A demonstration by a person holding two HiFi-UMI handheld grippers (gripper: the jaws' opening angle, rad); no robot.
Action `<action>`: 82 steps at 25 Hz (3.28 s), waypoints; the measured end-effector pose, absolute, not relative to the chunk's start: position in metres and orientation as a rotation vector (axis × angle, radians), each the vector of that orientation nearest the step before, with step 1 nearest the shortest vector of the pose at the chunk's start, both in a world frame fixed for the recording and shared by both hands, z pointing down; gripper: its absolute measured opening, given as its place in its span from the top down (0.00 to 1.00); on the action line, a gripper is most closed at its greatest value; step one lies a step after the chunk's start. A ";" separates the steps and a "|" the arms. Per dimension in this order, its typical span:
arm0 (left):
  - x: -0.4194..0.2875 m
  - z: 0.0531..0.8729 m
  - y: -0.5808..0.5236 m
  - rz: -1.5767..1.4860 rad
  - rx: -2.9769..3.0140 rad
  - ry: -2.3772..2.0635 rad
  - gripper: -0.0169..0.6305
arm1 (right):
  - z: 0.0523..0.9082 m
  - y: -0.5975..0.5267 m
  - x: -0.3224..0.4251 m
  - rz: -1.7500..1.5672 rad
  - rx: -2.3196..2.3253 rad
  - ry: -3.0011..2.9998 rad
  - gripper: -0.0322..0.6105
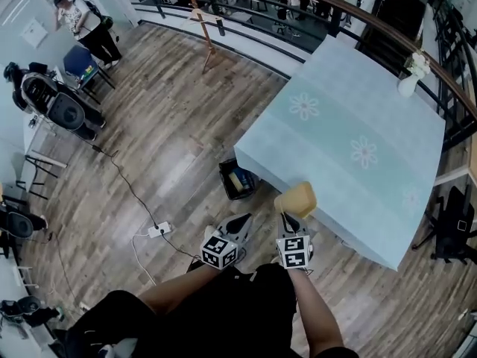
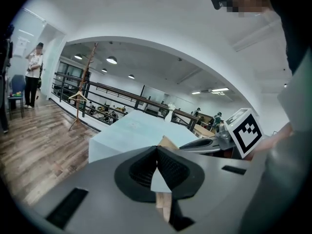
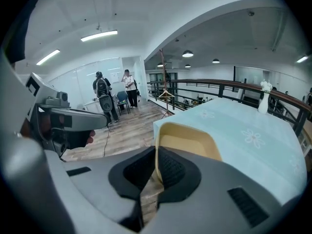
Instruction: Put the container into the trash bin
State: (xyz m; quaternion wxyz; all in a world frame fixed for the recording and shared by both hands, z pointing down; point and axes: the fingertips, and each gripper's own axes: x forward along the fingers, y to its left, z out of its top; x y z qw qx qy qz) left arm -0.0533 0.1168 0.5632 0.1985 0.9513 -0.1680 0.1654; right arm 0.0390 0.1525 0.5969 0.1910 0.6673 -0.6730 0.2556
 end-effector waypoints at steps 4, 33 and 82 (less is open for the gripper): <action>-0.099 0.565 0.056 0.443 2.658 -0.459 0.95 | 0.608 0.099 -0.011 0.734 1.835 -1.858 0.89; -0.184 0.636 -0.130 0.554 2.627 -0.291 0.95 | 0.727 -0.085 -0.135 0.892 1.752 -1.746 0.89; -0.252 0.877 -0.100 0.394 2.067 -1.138 0.95 | 1.039 -0.104 -0.140 0.063 0.318 -2.025 0.88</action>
